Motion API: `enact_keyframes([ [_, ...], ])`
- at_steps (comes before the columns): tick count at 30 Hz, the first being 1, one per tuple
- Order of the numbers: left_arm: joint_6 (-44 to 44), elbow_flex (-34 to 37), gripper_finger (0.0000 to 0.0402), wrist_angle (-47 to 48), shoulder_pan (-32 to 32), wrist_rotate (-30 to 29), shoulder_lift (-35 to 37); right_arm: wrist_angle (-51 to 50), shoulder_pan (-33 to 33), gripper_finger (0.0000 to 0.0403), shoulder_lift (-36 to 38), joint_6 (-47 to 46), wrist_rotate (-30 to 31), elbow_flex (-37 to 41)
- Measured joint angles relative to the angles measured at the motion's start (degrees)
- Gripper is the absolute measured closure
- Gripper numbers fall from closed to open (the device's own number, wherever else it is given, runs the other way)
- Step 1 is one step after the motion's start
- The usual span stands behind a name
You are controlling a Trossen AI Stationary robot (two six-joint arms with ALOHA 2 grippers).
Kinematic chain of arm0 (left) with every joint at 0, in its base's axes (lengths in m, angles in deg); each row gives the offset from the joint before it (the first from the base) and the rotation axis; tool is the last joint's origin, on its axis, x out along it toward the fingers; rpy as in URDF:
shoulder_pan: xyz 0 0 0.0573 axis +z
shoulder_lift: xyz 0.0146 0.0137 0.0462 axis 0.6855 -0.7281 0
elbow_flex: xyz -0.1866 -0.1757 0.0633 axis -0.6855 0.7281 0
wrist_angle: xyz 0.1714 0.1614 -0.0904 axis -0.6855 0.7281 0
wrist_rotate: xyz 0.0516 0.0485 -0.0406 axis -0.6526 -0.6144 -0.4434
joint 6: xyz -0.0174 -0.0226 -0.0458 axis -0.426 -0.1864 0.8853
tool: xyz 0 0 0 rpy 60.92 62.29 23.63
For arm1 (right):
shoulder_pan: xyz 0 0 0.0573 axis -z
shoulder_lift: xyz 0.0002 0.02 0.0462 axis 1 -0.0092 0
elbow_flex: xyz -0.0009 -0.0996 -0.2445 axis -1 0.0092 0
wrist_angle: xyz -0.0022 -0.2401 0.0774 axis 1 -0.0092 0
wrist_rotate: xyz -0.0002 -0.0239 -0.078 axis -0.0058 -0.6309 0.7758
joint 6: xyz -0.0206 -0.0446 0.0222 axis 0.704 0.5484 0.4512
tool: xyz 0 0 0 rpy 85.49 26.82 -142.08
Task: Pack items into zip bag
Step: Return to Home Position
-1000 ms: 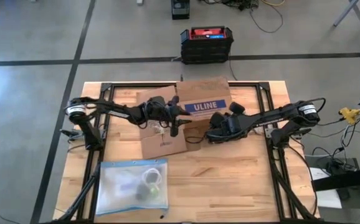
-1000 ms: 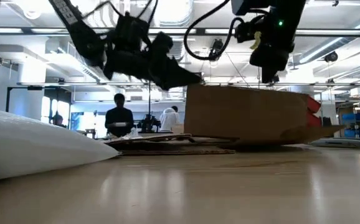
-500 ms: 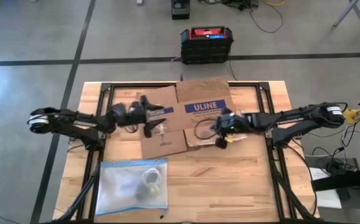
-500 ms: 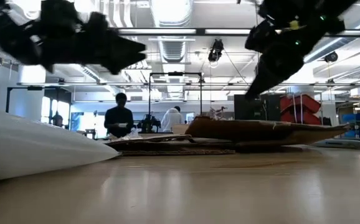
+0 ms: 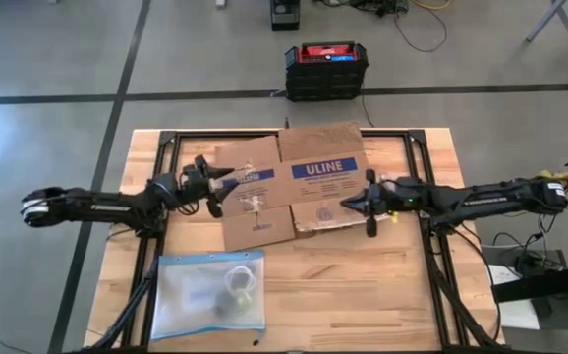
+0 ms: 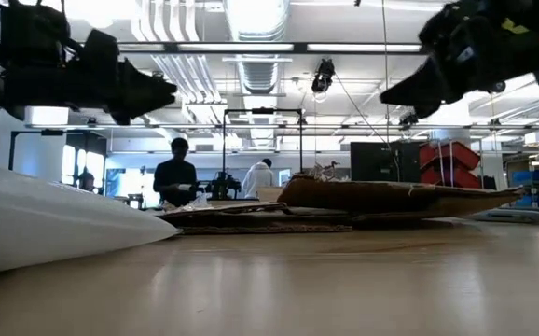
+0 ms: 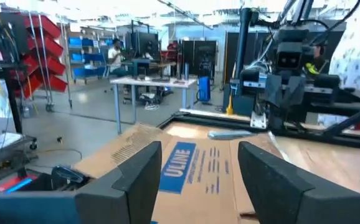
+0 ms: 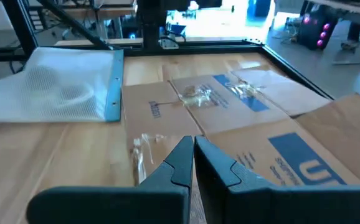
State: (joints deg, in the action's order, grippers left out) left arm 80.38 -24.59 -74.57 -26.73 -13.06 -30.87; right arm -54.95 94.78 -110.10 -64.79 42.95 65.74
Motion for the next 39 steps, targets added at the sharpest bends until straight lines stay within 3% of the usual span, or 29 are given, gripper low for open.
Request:
enact_keyframes([
  [5,3.58,0.15,0.0224,19.81,-0.49,-0.62,13.87,0.13,-0.02,0.0403,8.06,-0.10,0.05,4.13],
  [10,4.17,2.06,0.0242,20.40,-5.04,-1.91,23.95,0.11,-0.02,0.0403,12.93,-0.14,0.05,6.30],
  [13,2.75,2.85,0.0250,23.61,-9.13,-6.48,27.76,0.44,-0.02,0.0403,15.13,0.46,0.05,7.34],
  [17,2.05,3.06,0.0260,28.82,-14.86,-17.96,31.34,0.27,-0.02,0.0403,18.47,0.62,0.04,8.48],
  [19,1.88,3.06,0.0265,29.25,-17.82,-19.90,32.87,-1.33,-0.02,0.0403,19.54,0.50,0.05,8.56],
  [25,-4.91,2.55,0.0283,32.16,-24.50,-18.79,38.99,-6.59,-0.02,0.0403,26.30,2.35,0.01,8.59],
  [29,-3.41,2.55,0.0295,35.71,-24.53,-13.86,44.86,-14.64,-0.02,0.0403,33.88,1.79,-0.04,8.45],
  [33,-1.86,2.64,0.0317,35.58,-23.79,-9.97,44.39,-22.96,-0.02,0.0403,41.69,-0.20,-0.16,8.55],
  [39,2.18,2.60,0.0357,34.29,-23.10,-5.11,44.36,-22.71,-0.02,0.0403,39.34,-0.85,0.11,9.04],
])
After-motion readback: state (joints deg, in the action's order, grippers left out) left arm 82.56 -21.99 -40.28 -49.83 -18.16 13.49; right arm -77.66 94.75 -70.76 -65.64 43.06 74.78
